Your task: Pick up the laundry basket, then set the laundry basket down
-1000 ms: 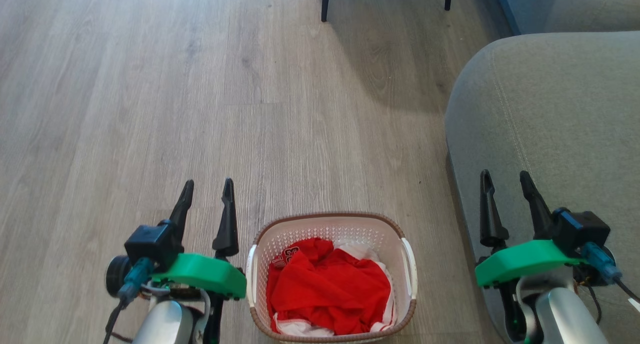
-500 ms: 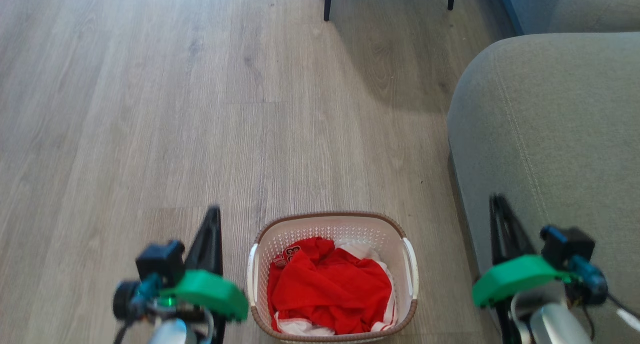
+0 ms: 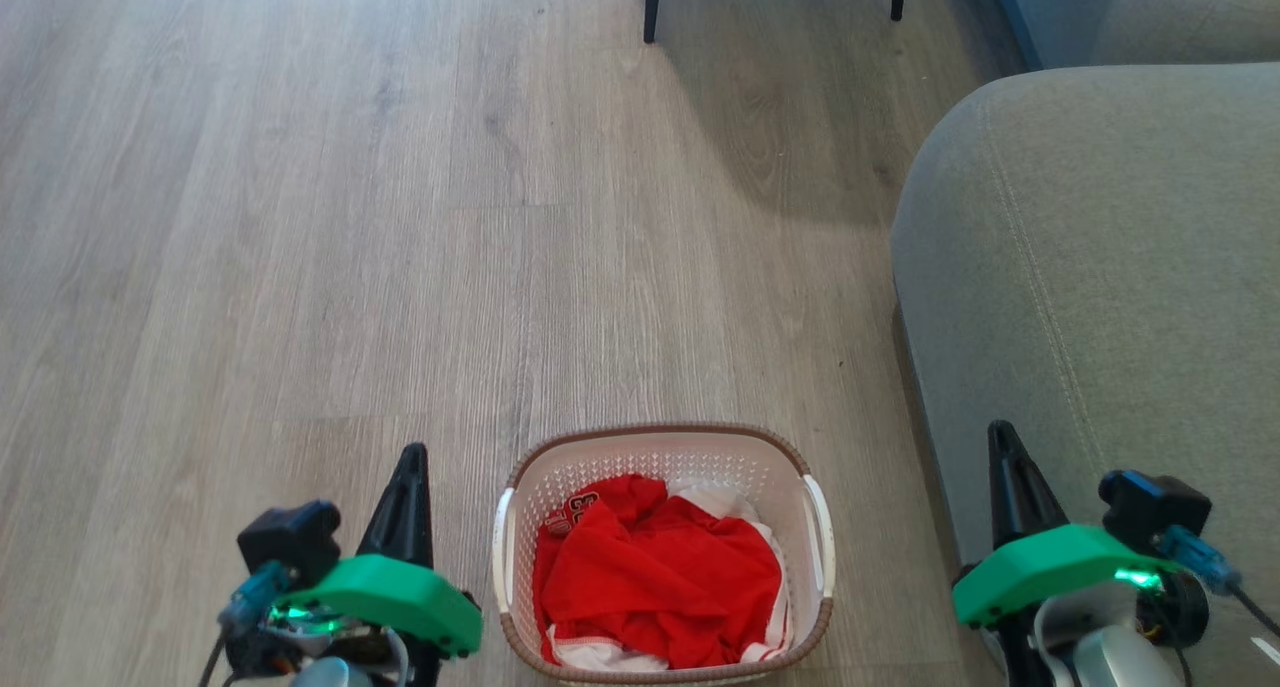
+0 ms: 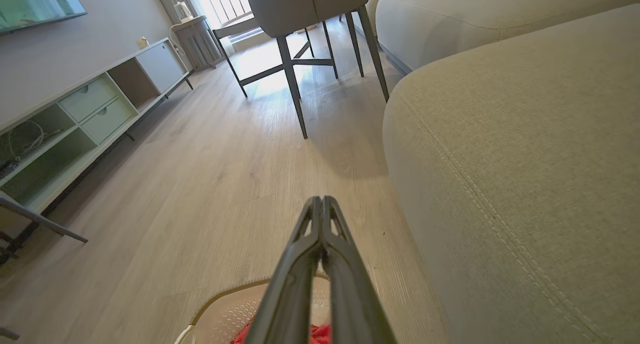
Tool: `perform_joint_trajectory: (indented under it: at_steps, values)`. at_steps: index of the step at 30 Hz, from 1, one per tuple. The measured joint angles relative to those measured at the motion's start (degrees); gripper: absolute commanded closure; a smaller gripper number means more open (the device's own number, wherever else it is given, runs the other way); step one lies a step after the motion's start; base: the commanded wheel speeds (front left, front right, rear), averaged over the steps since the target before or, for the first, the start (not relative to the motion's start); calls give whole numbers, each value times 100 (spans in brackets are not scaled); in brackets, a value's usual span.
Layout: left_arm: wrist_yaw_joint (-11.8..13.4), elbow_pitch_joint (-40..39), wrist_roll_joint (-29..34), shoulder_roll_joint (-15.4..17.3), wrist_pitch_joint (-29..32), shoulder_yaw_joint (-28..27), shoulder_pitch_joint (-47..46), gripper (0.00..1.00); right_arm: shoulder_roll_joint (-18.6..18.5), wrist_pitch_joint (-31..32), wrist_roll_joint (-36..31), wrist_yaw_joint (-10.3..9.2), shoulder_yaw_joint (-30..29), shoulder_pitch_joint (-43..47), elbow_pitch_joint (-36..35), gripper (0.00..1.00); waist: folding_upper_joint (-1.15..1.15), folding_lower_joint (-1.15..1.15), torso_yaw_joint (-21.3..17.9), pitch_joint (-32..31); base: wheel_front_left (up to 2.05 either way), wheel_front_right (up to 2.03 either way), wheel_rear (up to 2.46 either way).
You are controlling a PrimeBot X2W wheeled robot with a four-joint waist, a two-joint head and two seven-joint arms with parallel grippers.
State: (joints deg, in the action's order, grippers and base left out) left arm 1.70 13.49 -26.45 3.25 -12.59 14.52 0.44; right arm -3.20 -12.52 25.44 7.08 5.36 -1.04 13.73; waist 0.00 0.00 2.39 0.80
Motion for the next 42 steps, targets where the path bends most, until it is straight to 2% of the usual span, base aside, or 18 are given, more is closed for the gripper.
perform_joint_trajectory:
  at_steps: [42]
  values:
    - [-325,62,-2558,18,604,-573,-68,100,-14,615,2581,0,-361,-28,53,100,0,0,-90,-23,0,0,0]
